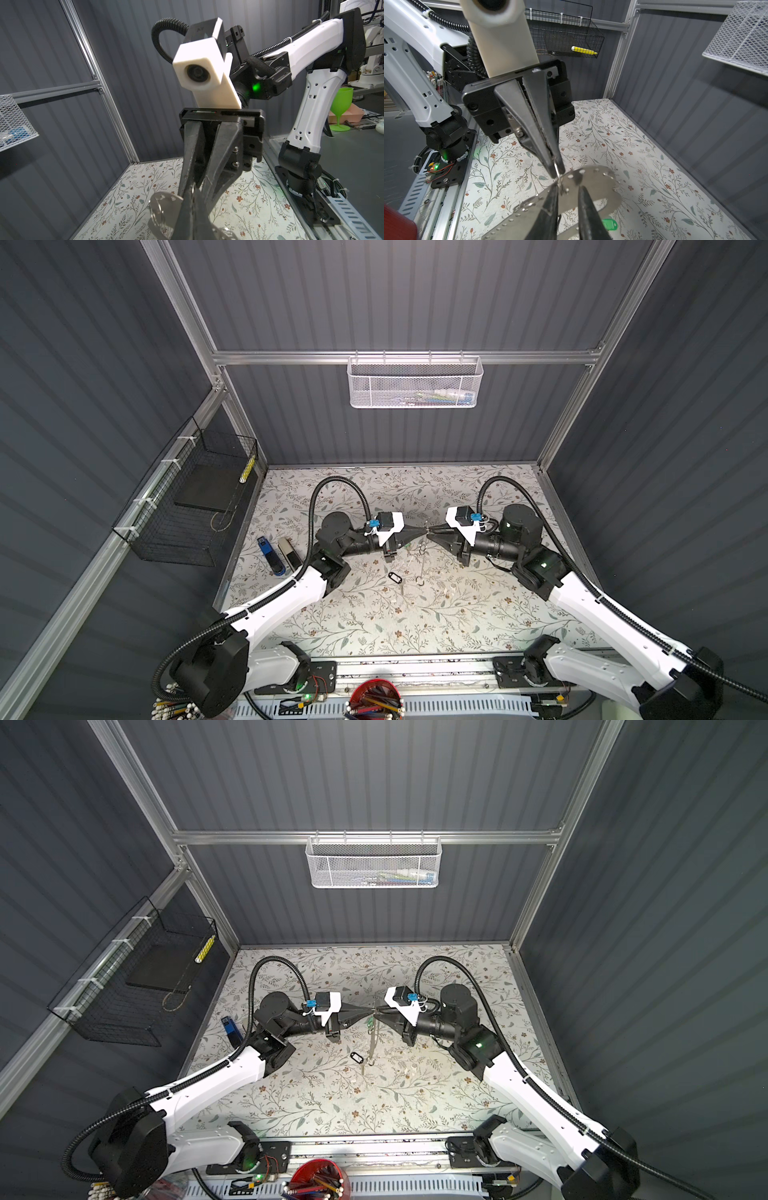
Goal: Put the keys on the keyring
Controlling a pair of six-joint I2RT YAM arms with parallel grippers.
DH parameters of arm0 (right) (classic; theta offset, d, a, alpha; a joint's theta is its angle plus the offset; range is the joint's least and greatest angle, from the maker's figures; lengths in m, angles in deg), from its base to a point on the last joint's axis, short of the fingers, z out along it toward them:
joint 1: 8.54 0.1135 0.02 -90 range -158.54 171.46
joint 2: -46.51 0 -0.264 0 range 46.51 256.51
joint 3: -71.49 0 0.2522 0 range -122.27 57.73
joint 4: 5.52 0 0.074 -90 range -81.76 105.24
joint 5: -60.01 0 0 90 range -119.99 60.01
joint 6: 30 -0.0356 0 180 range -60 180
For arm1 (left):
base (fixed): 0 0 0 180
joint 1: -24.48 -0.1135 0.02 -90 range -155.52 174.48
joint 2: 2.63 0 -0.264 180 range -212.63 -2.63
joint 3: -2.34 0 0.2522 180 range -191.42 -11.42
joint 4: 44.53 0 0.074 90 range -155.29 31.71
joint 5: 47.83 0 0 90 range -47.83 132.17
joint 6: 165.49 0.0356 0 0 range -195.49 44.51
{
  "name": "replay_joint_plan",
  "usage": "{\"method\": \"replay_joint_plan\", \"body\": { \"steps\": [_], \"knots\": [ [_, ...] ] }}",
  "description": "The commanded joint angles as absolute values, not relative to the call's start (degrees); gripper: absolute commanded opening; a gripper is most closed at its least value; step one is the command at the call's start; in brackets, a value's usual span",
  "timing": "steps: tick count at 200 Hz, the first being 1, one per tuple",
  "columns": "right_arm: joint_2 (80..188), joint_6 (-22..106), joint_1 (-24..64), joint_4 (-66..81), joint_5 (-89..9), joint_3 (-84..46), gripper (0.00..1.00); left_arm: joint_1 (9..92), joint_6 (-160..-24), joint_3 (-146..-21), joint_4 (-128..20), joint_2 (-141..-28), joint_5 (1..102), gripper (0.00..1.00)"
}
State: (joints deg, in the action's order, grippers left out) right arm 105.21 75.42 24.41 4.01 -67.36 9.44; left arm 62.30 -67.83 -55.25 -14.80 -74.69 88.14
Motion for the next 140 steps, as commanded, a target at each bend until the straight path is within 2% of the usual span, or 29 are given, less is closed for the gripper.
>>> {"method": "replay_joint_plan", "body": {
  "steps": [1, 36, 95, 106, 112, 126, 140],
  "knots": [
    [104.88, 74.73, 24.59, 1.79, -68.73, 9.76, 0.19, 62.26, -68.64, -55.71, -12.67, -75.42, 90.01, 0.0],
    [104.78, 74.68, 24.59, 1.72, -70.27, 9.93, 0.19, 62.27, -68.77, -56.0, -12.67, -75.67, 90.63, 0.0],
    [105.32, 76.69, 24.55, 5.54, -70.63, 8.95, 0.05, 62.27, -68.8, -56.5, -13.31, -76.02, 91.03, 0.0],
    [105.18, 77.93, 24.55, 7.14, -69.73, 8.66, 0.03, 62.19, -66.87, -56.84, -16.52, -75.62, 90.65, 0.19],
    [105.05, 78.91, 24.58, 8.95, -69.02, 8.18, 0.02, 62.16, -64.83, -57.39, -19.73, -75.03, 90.02, 0.26],
    [105.35, 82.19, 24.58, 15.26, -67.55, 6.0, 0.0, 61.92, -57.35, -60.38, -32.92, -73.44, 88.37, 0.35],
    [106.63, 86.1, 24.54, 24.77, -66.12, 2.16, 0.0, 61.83, -45.52, -65.71, -50.68, -72.85, 87.9, 0.38]
  ]
}}
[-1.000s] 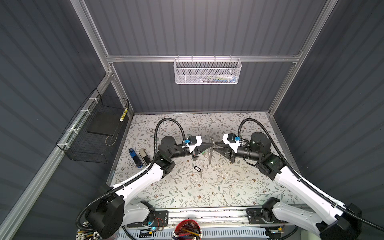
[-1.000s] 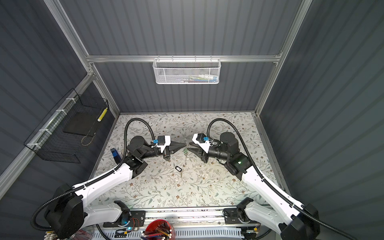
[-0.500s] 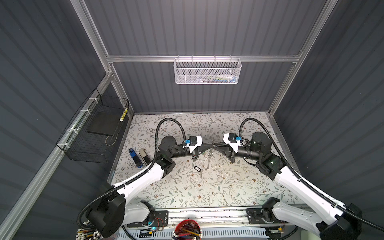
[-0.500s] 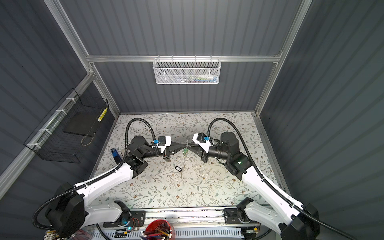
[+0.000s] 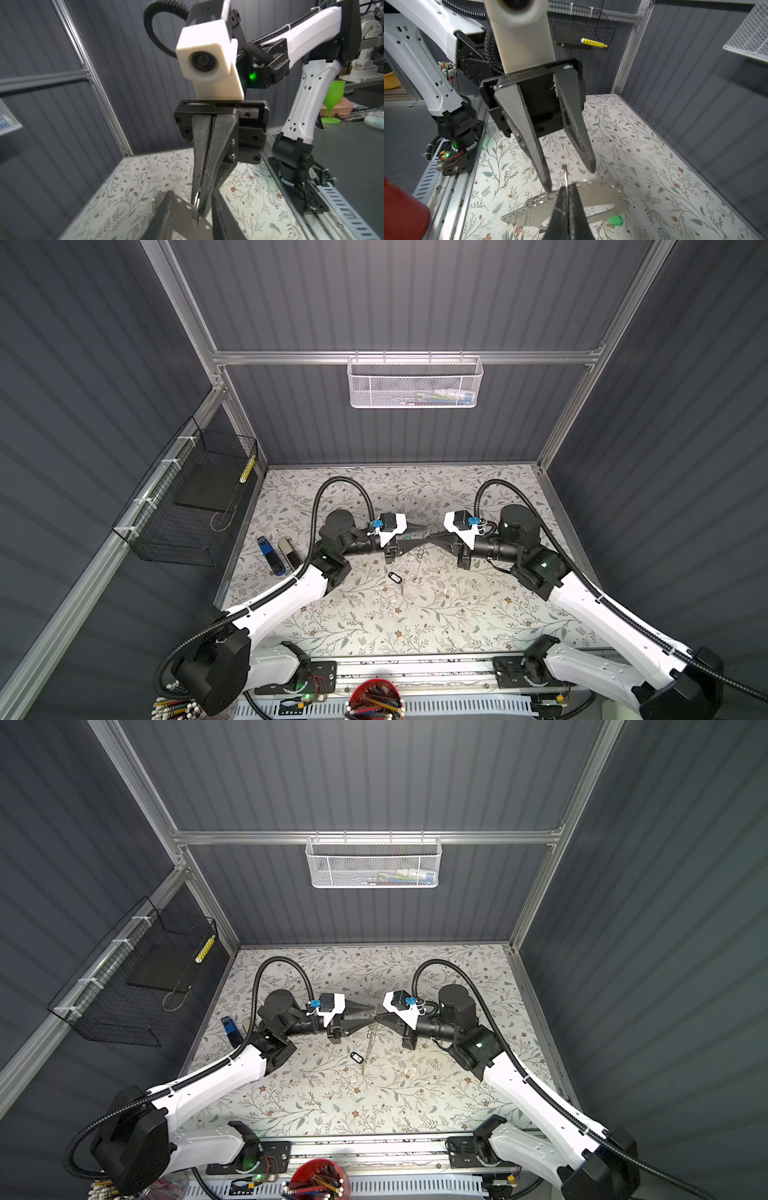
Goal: Put the keys on the keyring
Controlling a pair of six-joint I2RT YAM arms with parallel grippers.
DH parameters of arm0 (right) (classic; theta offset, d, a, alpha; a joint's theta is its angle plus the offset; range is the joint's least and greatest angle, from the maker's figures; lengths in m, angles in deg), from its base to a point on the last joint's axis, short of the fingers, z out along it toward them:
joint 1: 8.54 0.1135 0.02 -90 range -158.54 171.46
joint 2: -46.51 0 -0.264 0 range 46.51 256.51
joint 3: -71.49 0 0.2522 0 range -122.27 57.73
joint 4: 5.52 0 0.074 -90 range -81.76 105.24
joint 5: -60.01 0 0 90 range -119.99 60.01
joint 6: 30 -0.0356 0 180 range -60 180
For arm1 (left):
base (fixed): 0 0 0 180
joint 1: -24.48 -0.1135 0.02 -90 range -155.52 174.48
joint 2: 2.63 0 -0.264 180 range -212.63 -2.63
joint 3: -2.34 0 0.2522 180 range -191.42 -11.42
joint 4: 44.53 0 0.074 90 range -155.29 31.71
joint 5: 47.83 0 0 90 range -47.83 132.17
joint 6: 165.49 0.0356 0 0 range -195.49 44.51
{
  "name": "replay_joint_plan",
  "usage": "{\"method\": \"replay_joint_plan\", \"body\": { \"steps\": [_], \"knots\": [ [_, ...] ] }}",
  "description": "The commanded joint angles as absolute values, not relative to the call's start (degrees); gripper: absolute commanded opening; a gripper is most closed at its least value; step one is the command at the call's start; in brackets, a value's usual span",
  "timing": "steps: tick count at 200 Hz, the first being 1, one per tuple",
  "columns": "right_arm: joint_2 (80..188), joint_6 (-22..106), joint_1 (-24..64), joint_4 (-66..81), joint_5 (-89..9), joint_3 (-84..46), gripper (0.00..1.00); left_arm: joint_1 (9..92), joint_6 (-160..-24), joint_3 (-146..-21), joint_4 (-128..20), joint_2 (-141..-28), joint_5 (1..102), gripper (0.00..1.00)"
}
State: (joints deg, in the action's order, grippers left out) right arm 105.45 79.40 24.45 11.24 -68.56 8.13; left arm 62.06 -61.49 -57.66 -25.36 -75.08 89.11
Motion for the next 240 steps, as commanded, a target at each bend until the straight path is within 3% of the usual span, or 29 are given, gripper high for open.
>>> {"method": "replay_joint_plan", "body": {
  "steps": [1, 26, 85, 240],
  "knots": [
    [106.72, 86.37, 24.52, 25.25, -66.03, 1.87, 0.0, 61.83, -44.82, -66.03, -51.89, -72.85, 87.89, 0.39],
    [107.99, 90.3, 24.46, 34.81, -63.43, -2.12, 0.0, 61.82, -31.18, -73.28, -71.69, -74.15, 85.39, 0.39],
    [112.33, 90.85, 24.51, 44.06, -62.38, -7.86, 0.0, 62.09, -26.2, -79.82, -82.87, -77.82, 82.89, 0.34],
    [119.91, 89.36, 24.59, 52.74, -62.78, -15.76, 0.0, 68.84, -32.57, -80.59, -77.53, -79.79, 69.59, 0.34]
  ]
}}
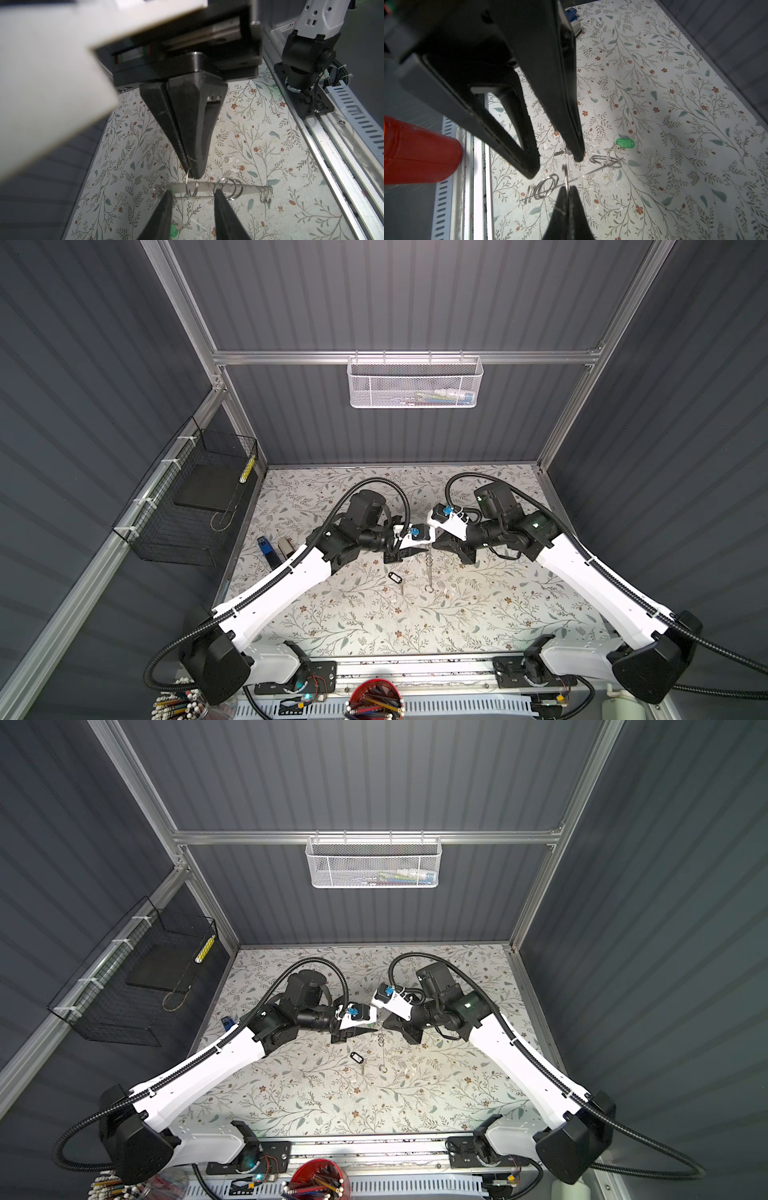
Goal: Put the keys on the keyring
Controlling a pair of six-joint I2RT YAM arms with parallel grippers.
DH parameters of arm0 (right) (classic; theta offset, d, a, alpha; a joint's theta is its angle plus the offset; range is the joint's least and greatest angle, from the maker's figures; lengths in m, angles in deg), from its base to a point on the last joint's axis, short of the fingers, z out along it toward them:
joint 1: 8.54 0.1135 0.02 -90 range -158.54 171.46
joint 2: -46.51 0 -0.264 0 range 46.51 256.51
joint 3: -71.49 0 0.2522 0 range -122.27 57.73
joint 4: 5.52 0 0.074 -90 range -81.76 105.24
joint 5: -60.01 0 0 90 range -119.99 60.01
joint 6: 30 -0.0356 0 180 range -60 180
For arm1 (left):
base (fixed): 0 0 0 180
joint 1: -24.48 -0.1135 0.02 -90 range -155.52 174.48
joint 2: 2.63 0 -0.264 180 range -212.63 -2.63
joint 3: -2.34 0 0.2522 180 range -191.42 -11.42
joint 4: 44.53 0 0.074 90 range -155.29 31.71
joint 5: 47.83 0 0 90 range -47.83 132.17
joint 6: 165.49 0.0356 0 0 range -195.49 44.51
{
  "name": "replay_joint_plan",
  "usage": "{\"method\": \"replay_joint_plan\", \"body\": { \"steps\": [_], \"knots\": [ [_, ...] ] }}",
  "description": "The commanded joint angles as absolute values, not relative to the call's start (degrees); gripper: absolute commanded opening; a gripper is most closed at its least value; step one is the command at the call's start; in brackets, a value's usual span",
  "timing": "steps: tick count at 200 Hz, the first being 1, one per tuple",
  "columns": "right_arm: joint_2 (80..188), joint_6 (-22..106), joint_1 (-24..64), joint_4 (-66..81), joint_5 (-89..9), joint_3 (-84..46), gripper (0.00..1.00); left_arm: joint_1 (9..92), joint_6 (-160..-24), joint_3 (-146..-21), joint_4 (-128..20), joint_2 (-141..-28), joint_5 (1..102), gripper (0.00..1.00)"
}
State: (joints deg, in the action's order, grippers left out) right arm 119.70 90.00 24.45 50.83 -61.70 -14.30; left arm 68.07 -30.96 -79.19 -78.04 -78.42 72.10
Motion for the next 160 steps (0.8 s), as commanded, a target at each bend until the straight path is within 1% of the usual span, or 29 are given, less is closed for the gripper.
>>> {"method": "replay_joint_plan", "body": {
  "steps": [1, 112, 149, 160],
  "knots": [
    [119.95, 89.32, 24.59, 52.77, -62.78, -15.75, 0.0, 68.85, -32.58, -80.64, -77.53, -79.8, 69.5, 0.34],
    [120.51, 88.43, 24.75, 52.43, -63.1, -15.33, 0.0, 70.53, -34.37, -81.95, -76.61, -81.63, 69.83, 0.19],
    [120.39, 88.61, 24.7, 52.25, -62.44, -15.25, 0.0, 70.52, -33.33, -82.17, -78.61, -82.26, 69.67, 0.06],
    [120.34, 88.81, 24.71, 52.12, -62.18, -15.1, 0.0, 70.53, -32.86, -82.28, -79.39, -82.39, 69.72, 0.04]
  ]
}}
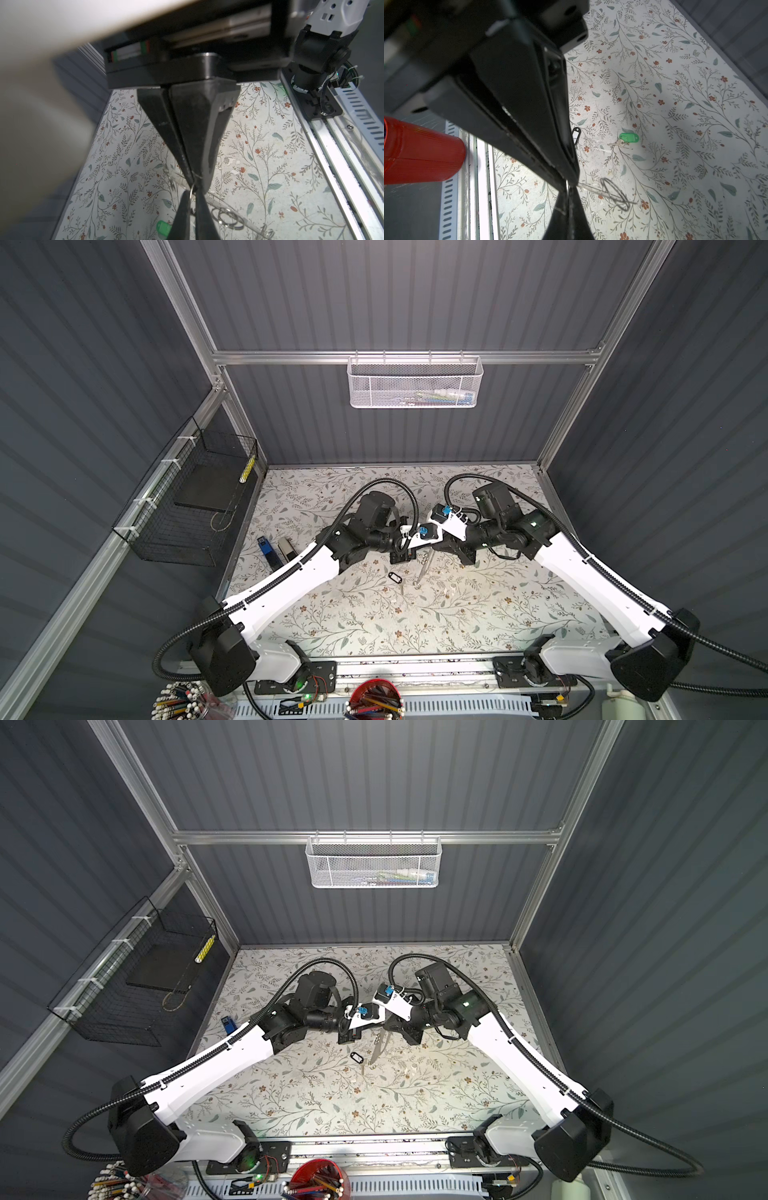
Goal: Put the keys on the keyring
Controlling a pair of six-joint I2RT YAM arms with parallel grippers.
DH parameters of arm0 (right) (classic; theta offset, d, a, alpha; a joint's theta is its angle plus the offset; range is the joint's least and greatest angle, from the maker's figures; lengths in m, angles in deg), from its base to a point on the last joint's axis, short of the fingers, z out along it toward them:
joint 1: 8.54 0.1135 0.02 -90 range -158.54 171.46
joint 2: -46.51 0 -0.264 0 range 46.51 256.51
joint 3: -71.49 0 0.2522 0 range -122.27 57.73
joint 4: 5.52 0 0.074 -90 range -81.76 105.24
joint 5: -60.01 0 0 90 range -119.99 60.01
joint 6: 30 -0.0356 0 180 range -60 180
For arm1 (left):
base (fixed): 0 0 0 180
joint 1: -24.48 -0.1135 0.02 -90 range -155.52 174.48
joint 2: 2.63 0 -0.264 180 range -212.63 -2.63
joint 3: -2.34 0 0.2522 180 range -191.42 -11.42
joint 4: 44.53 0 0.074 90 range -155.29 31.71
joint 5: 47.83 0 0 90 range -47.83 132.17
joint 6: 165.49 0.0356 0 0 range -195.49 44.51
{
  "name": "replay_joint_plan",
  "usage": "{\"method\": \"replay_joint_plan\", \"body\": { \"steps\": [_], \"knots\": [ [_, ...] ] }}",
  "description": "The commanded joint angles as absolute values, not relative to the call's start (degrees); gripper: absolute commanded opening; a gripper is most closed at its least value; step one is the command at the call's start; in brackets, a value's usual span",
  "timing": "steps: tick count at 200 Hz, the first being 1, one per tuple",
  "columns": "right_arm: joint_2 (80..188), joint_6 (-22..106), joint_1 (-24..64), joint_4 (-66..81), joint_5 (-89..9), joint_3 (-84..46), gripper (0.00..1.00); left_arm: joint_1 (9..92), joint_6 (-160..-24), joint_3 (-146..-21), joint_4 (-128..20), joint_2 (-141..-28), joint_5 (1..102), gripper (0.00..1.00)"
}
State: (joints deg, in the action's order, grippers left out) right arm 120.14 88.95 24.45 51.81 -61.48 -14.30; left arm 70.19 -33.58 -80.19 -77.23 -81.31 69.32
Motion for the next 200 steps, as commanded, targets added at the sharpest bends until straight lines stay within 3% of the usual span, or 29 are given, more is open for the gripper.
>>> {"method": "replay_joint_plan", "body": {
  "steps": [1, 27, 62, 94, 128, 200],
  "knots": [
    [120.39, 88.82, 24.74, 52.11, -62.21, -15.07, 0.0, 70.53, -32.82, -82.36, -79.51, -82.46, 69.74, 0.04],
    [119.62, 89.69, 24.73, 51.08, -62.2, -14.44, 0.03, 70.53, -30.95, -82.49, -81.7, -82.79, 70.77, 0.0],
    [113.89, 92.27, 24.68, 44.51, -57.93, -7.9, 0.31, 70.37, -32.73, -78.75, -75.31, -80.45, 71.67, 0.0],
    [105.3, 91.53, 23.41, 36.05, -56.14, 0.44, 0.43, 69.77, -32.7, -73.44, -66.86, -77.12, 74.63, 0.0],
    [102.48, 89.96, 22.48, 34.33, -58.89, 4.64, 0.44, 69.4, -32.01, -70.35, -60.47, -75.9, 76.75, 0.0],
    [100.03, 86.95, 22.44, 23.47, -63.19, 9.66, 0.35, 68.16, -34.58, -67.84, -52.67, -75.98, 82.42, 0.0]
  ]
}}
